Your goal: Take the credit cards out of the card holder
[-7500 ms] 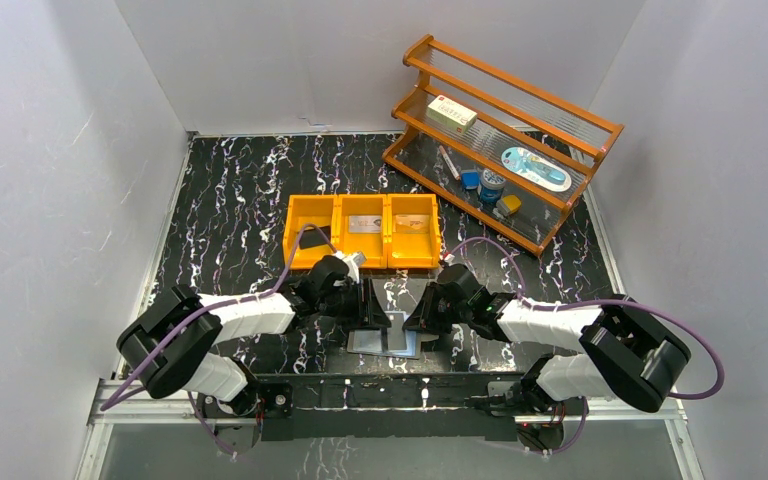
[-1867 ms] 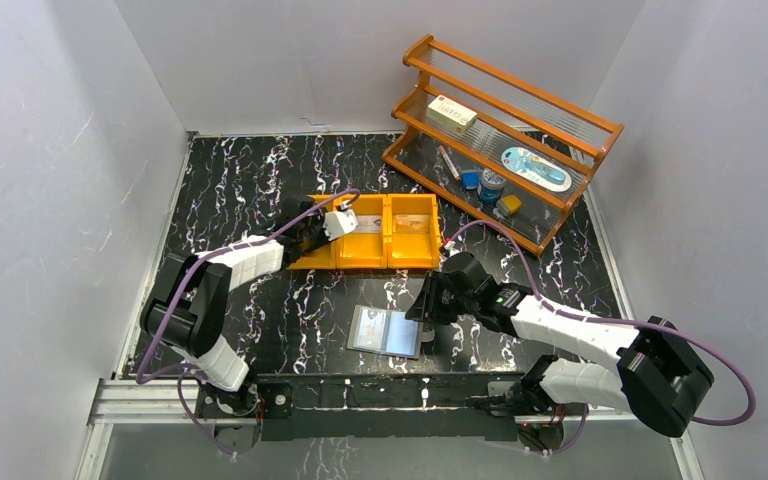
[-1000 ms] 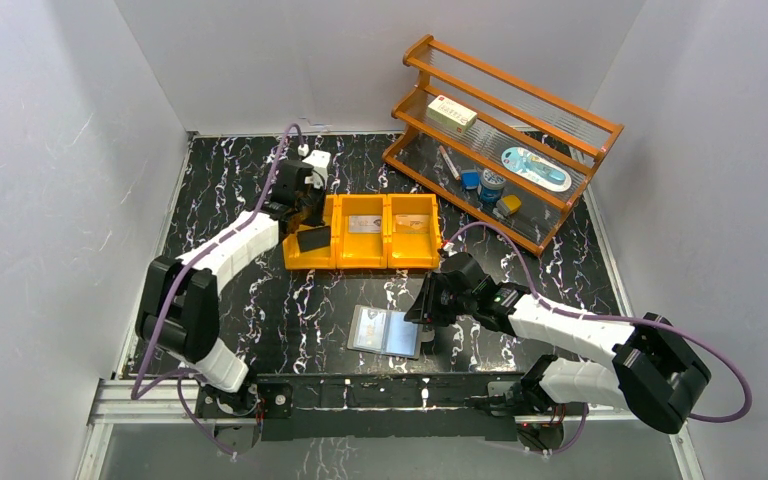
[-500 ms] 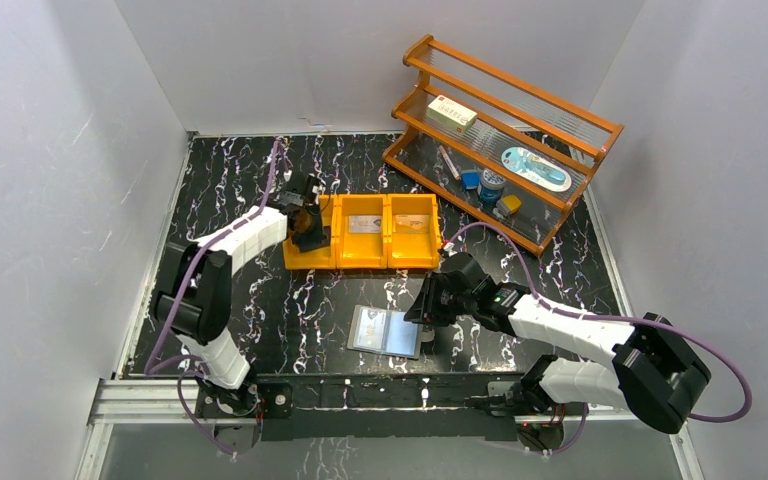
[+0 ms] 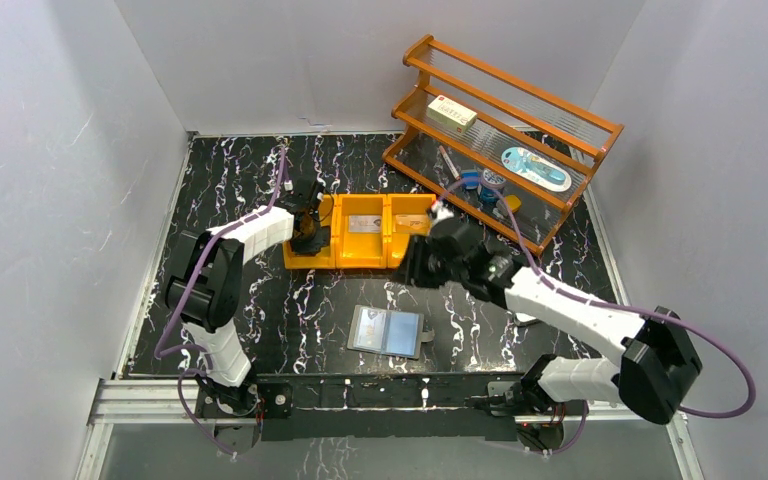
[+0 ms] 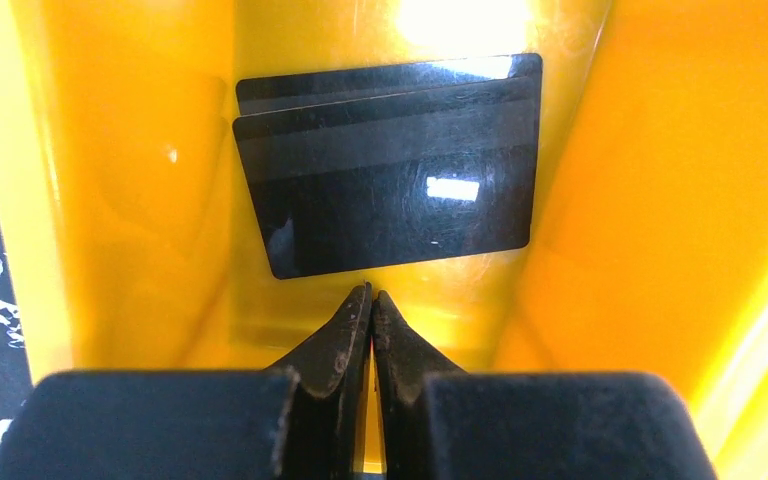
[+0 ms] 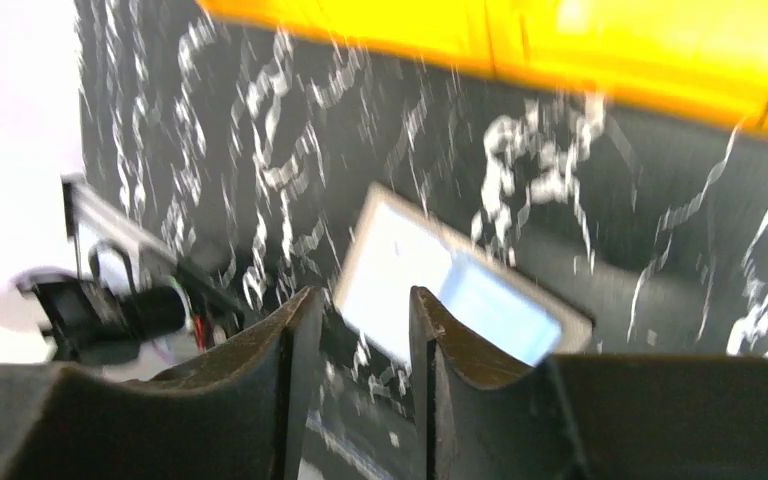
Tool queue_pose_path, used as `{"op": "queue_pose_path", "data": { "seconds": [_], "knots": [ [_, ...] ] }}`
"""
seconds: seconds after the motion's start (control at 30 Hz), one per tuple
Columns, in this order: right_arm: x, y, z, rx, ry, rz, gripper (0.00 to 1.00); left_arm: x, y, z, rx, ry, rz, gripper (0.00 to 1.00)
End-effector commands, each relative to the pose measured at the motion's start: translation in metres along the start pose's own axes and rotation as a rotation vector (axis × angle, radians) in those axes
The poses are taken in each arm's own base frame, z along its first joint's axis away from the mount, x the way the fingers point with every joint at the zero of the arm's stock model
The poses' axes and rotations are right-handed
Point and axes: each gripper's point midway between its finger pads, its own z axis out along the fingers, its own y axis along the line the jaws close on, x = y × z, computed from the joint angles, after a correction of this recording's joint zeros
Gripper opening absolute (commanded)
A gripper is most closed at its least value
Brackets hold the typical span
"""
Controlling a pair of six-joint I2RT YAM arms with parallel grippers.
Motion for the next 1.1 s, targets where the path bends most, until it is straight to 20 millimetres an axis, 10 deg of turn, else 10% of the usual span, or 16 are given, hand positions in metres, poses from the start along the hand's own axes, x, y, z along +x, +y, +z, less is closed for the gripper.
{"op": "queue_pose_path", "data": {
  "seconds": [0.0, 0.5, 0.73, 1.07],
  "knots": [
    [-0.075, 0.004, 0.002, 0.191, -0.201, -0.097, 0.50, -0.006, 0.010, 0.001, -0.044, -0.022, 0.011, 0.04],
    [-0.143, -0.018, 0.091, 0.533, -0.252, -0.185, 0.68, 0.008, 0.005, 0.010, -0.004, 0.012, 0.029, 0.04],
    [-0.112, -0.052, 0.124, 0.639, -0.133, -0.180, 0.63, 0.009, 0.007, 0.012, -0.009, 0.013, 0.043, 0.05],
    [-0.079, -0.060, 0.120, 0.541, -0.046, -0.259, 0.44, -0.014, 0.009, 0.022, -0.012, -0.039, 0.099, 0.07]
  ]
}}
